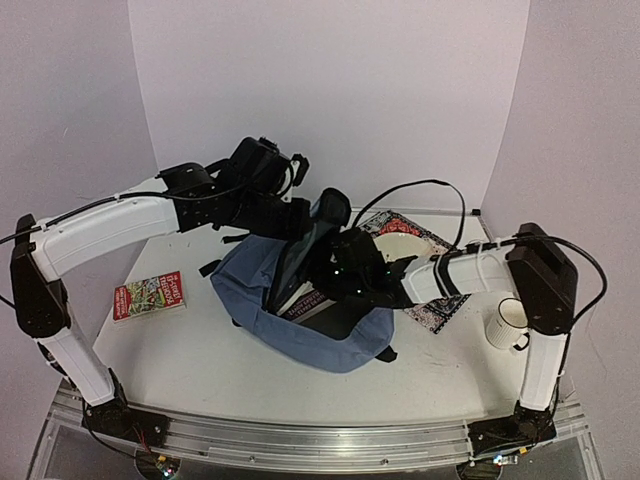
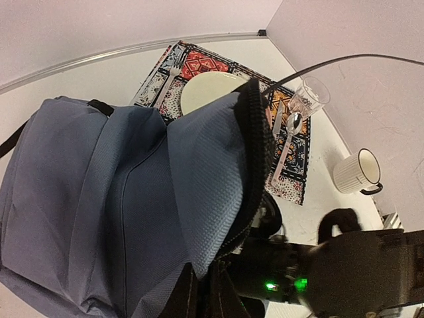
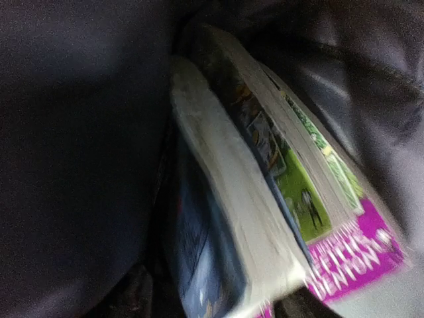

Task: Pack the student bag
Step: Place the book in the largest pocket of the bag, then place the largest pocket of the bag in the student bag, then move the book to the corner of the board.

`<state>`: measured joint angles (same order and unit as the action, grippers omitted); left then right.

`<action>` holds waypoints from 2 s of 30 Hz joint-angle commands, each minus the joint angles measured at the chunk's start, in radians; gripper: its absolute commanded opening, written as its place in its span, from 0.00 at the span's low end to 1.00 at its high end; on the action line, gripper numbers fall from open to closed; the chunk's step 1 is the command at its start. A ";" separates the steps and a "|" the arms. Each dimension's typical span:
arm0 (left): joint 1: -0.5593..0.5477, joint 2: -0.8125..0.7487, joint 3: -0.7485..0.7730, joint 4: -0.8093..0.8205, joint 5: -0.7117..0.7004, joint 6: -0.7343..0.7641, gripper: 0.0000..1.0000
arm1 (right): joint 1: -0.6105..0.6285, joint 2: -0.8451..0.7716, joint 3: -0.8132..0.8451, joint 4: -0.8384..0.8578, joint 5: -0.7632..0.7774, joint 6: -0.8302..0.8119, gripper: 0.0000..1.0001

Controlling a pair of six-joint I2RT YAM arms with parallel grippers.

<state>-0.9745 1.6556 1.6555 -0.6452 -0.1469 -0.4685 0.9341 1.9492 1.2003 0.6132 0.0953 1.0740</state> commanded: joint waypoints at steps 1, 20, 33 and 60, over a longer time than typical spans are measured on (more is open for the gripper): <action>0.011 -0.071 -0.027 0.071 -0.013 -0.010 0.10 | 0.007 -0.192 -0.056 -0.116 0.027 -0.156 0.66; 0.313 -0.187 -0.228 -0.214 -0.067 0.152 0.89 | 0.006 -0.868 -0.467 -0.447 0.488 -0.513 0.98; 0.486 -0.028 -0.430 -0.344 -0.288 0.351 0.92 | 0.005 -1.049 -0.511 -0.447 0.548 -0.703 0.98; 0.672 0.365 -0.405 -0.220 -0.283 0.562 0.49 | 0.006 -0.950 -0.468 -0.339 0.442 -0.813 0.98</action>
<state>-0.3189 1.9687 1.2368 -0.9430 -0.5515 0.0713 0.9371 0.9896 0.6876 0.2217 0.5373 0.2816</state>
